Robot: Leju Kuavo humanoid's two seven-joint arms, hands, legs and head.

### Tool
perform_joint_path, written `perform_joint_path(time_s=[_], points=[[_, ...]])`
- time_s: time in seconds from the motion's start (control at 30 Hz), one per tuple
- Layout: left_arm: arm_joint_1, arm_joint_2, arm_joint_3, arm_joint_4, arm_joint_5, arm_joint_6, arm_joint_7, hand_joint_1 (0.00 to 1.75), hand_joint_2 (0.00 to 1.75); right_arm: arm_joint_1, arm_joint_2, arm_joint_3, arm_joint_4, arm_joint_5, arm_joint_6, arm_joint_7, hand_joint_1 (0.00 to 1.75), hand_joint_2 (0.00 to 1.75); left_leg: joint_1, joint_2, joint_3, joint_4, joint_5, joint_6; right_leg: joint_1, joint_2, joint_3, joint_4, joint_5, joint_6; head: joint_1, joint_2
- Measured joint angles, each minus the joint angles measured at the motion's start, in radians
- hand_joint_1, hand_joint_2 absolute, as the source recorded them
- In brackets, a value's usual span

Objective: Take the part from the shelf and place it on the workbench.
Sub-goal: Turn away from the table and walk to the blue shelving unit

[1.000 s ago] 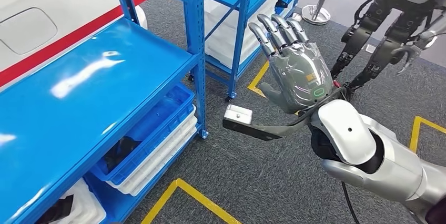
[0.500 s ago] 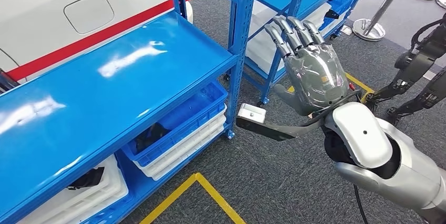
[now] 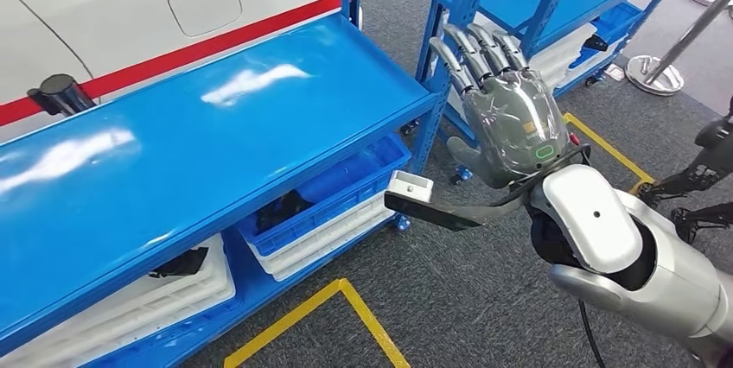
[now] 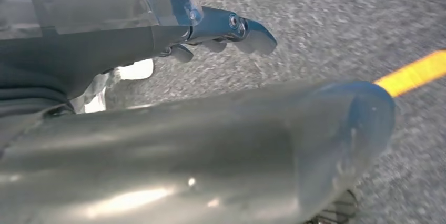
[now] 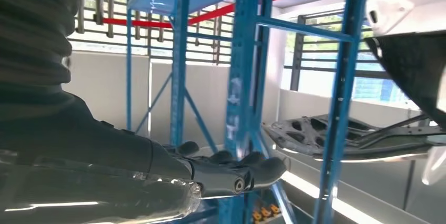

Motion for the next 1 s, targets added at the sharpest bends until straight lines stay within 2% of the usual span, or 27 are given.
perform_joint_path(time_s=[0.03, 0.1, 0.13, 0.17, 0.2, 0.23, 0.27, 0.33, 0.37, 0.4, 0.47, 0.5, 0.53, 0.6, 0.63, 0.67, 0.7, 0.73, 0.77, 0.8, 0.83, 0.87, 0.9, 0.97, 1.0], points=[[0.000, 0.002, 0.000, 0.001, 0.002, 0.001, 0.000, 0.00, 0.00, 0.000, -0.002, -0.002, -0.002, 0.000, 0.001, 0.000, 0.00, 1.75, 0.002, -0.011, -0.001, -0.002, 0.003, 0.005, -0.002, 0.021, -0.009, 0.024, -0.020, 0.005, 0.002, 0.000], [-0.001, 0.004, 0.000, 0.001, 0.005, 0.002, -0.002, 0.00, 0.00, -0.001, -0.006, -0.006, -0.006, -0.001, 0.001, 0.000, 0.00, 1.75, 0.002, -0.033, -0.002, -0.003, 0.007, 0.012, -0.006, 0.072, -0.053, 0.132, -0.085, 0.010, 0.007, 0.000], [-0.001, 0.005, 0.000, 0.001, 0.006, 0.002, -0.005, 0.00, 0.00, -0.001, -0.009, -0.008, -0.007, -0.002, 0.002, 0.000, 0.00, 1.75, 0.001, -0.045, -0.003, -0.003, 0.009, 0.015, -0.006, 0.086, -0.086, 0.204, -0.118, 0.010, 0.010, 0.000], [-0.001, 0.005, 0.000, 0.001, 0.008, 0.002, -0.010, 0.00, 0.00, 0.000, -0.009, -0.008, -0.006, -0.003, 0.002, 0.000, 0.00, 1.75, -0.001, -0.057, -0.004, -0.002, 0.010, 0.017, -0.005, 0.091, -0.112, 0.261, -0.137, 0.008, 0.012, 0.000], [0.000, 0.005, 0.000, 0.001, 0.009, 0.002, -0.017, 0.00, 0.00, -0.001, -0.010, -0.008, -0.006, -0.006, 0.002, 0.000, 0.00, 1.75, -0.004, -0.070, -0.005, -0.002, 0.011, 0.019, -0.005, 0.094, -0.126, 0.286, -0.135, 0.005, 0.015, 0.000], [0.000, 0.005, 0.000, 0.001, 0.011, 0.001, -0.026, 0.00, 0.00, -0.001, -0.010, -0.007, -0.006, -0.010, 0.002, 0.000, 0.00, 1.75, -0.006, -0.083, -0.004, -0.002, 0.013, 0.020, -0.005, 0.097, -0.120, 0.270, -0.113, 0.000, 0.017, 0.000], [0.000, 0.006, 0.000, 0.001, 0.012, 0.000, -0.036, 0.00, 0.00, -0.003, -0.010, -0.008, -0.006, -0.014, 0.002, 0.000, 0.00, 1.75, -0.008, -0.096, -0.003, -0.002, 0.013, 0.021, -0.004, 0.104, -0.097, 0.217, -0.074, -0.007, 0.019, 0.000], [-0.001, 0.006, 0.000, 0.001, 0.017, -0.002, -0.054, 0.00, 0.00, -0.007, -0.010, -0.008, -0.006, -0.021, 0.000, 0.000, 0.00, 1.75, -0.008, -0.119, -0.003, -0.002, 0.016, 0.019, -0.001, 0.145, -0.036, 0.080, -0.005, -0.025, 0.019, 0.000], [-0.001, 0.006, 0.000, 0.001, 0.019, -0.003, -0.060, 0.00, 0.00, -0.009, -0.012, -0.008, -0.006, -0.024, 0.000, 0.000, 0.00, 1.75, -0.007, -0.129, -0.007, -0.002, 0.019, 0.015, 0.002, 0.162, -0.016, 0.031, 0.011, -0.032, 0.019, 0.000], [-0.001, 0.006, 0.000, 0.001, 0.020, -0.004, -0.064, 0.00, 0.00, -0.010, -0.013, -0.009, -0.006, -0.025, -0.001, 0.000, 0.00, 1.75, -0.003, -0.139, -0.012, -0.002, 0.022, 0.010, 0.004, 0.173, -0.006, 0.006, 0.014, -0.036, 0.019, 0.000], [0.000, 0.006, 0.000, 0.001, 0.021, -0.006, -0.067, 0.00, 0.00, -0.012, -0.015, -0.009, -0.006, -0.026, -0.001, 0.000, 0.00, 1.75, 0.000, -0.159, -0.020, -0.005, 0.031, -0.003, 0.006, 0.157, -0.001, -0.011, 0.015, -0.039, 0.024, 0.000], [0.001, 0.006, 0.000, 0.001, 0.021, -0.007, -0.069, 0.00, 0.00, -0.013, -0.015, -0.010, -0.006, -0.026, -0.002, 0.000, 0.00, 1.75, -0.002, -0.148, -0.024, -0.003, 0.029, -0.008, 0.004, 0.145, 0.003, -0.021, 0.020, -0.038, 0.024, 0.000], [0.001, 0.007, 0.000, 0.001, 0.022, -0.007, -0.072, 0.00, 0.00, -0.014, -0.015, -0.011, -0.006, -0.027, -0.002, 0.000, 0.00, 1.75, -0.004, -0.122, -0.032, 0.010, 0.018, -0.013, 0.003, 0.133, 0.007, -0.031, 0.026, -0.039, 0.022, 0.000], [0.000, 0.009, 0.000, 0.001, 0.022, -0.009, -0.079, 0.00, 0.00, -0.015, -0.015, -0.012, -0.006, -0.032, -0.004, 0.000, 0.00, 1.75, -0.002, -0.058, -0.074, 0.097, -0.038, -0.024, 0.001, 0.106, 0.014, -0.044, 0.034, -0.040, 0.013, 0.000], [-0.001, 0.010, 0.000, 0.001, 0.023, -0.009, -0.083, 0.00, 0.00, -0.014, -0.015, -0.012, -0.006, -0.034, -0.005, 0.000, 0.00, 1.75, 0.004, -0.045, -0.105, 0.160, -0.070, -0.030, 0.001, 0.093, 0.015, -0.045, 0.034, -0.041, 0.009, 0.000], [-0.001, 0.010, 0.000, 0.001, 0.023, -0.010, -0.086, 0.00, 0.00, -0.012, -0.015, -0.012, -0.006, -0.036, -0.005, 0.000, 0.00, 1.75, 0.009, -0.043, -0.132, 0.216, -0.092, -0.036, 0.000, 0.079, 0.014, -0.044, 0.033, -0.040, 0.005, 0.000], [0.000, 0.010, 0.000, 0.001, 0.023, -0.010, -0.090, 0.00, 0.00, -0.010, -0.015, -0.010, -0.006, -0.037, -0.005, 0.000, 0.00, 1.75, 0.014, -0.044, -0.147, 0.247, -0.096, -0.041, -0.001, 0.067, 0.014, -0.043, 0.032, -0.039, 0.002, 0.000], [0.001, 0.011, 0.000, 0.001, 0.024, -0.010, -0.094, 0.00, 0.00, -0.009, -0.015, -0.009, -0.006, -0.038, -0.006, 0.000, 0.00, 1.75, 0.018, -0.043, -0.141, 0.239, -0.081, -0.046, -0.002, 0.053, 0.015, -0.042, 0.030, -0.036, 0.000, 0.000], [0.001, 0.012, 0.000, 0.001, 0.025, -0.010, -0.098, 0.00, 0.00, -0.008, -0.015, -0.007, -0.006, -0.038, -0.007, 0.000, 0.00, 1.75, 0.020, -0.037, -0.116, 0.194, -0.052, -0.050, -0.004, 0.041, 0.016, -0.039, 0.027, -0.032, -0.001, 0.000], [0.001, 0.013, 0.000, 0.001, 0.026, -0.010, -0.103, 0.00, 0.00, -0.008, -0.015, -0.006, -0.006, -0.039, -0.009, 0.000, 0.00, 1.75, 0.021, -0.018, -0.078, 0.124, -0.021, -0.053, -0.005, 0.030, 0.017, -0.035, 0.023, -0.026, -0.002, 0.000], [0.001, 0.014, 0.000, 0.001, 0.028, -0.010, -0.108, 0.00, 0.00, -0.008, -0.015, -0.005, -0.006, -0.040, -0.010, 0.000, 0.00, 1.75, 0.020, 0.006, -0.043, 0.062, 0.001, -0.051, -0.004, 0.021, 0.017, -0.030, 0.017, -0.019, -0.003, 0.000], [0.000, 0.015, 0.000, 0.001, 0.028, -0.010, -0.112, 0.00, 0.00, -0.008, -0.015, -0.005, -0.006, -0.041, -0.012, 0.000, 0.00, 1.75, 0.017, 0.025, -0.020, 0.020, 0.013, -0.045, -0.003, 0.013, 0.018, -0.025, 0.012, -0.013, -0.004, 0.000], [0.000, 0.015, 0.000, 0.001, 0.029, -0.010, -0.117, 0.00, 0.00, -0.008, -0.015, -0.005, -0.006, -0.043, -0.014, 0.000, 0.00, 1.75, 0.014, 0.038, -0.011, 0.000, 0.014, -0.037, -0.002, 0.006, 0.018, -0.021, 0.009, -0.008, -0.003, 0.000], [0.001, 0.016, 0.000, 0.001, 0.032, -0.009, -0.125, 0.00, 0.00, -0.006, -0.015, -0.005, -0.005, -0.047, -0.018, 0.000, 0.00, 1.75, 0.010, 0.026, -0.015, 0.000, 0.015, -0.018, -0.002, -0.007, 0.019, -0.020, 0.007, -0.001, -0.001, 0.000], [0.001, 0.016, 0.000, 0.001, 0.033, -0.007, -0.128, 0.00, 0.00, -0.005, -0.015, -0.005, -0.005, -0.049, -0.020, 0.000, 0.00, 1.75, 0.010, 0.016, -0.017, -0.001, 0.017, -0.012, -0.005, -0.001, 0.019, -0.018, 0.002, 0.004, 0.001, 0.000]])
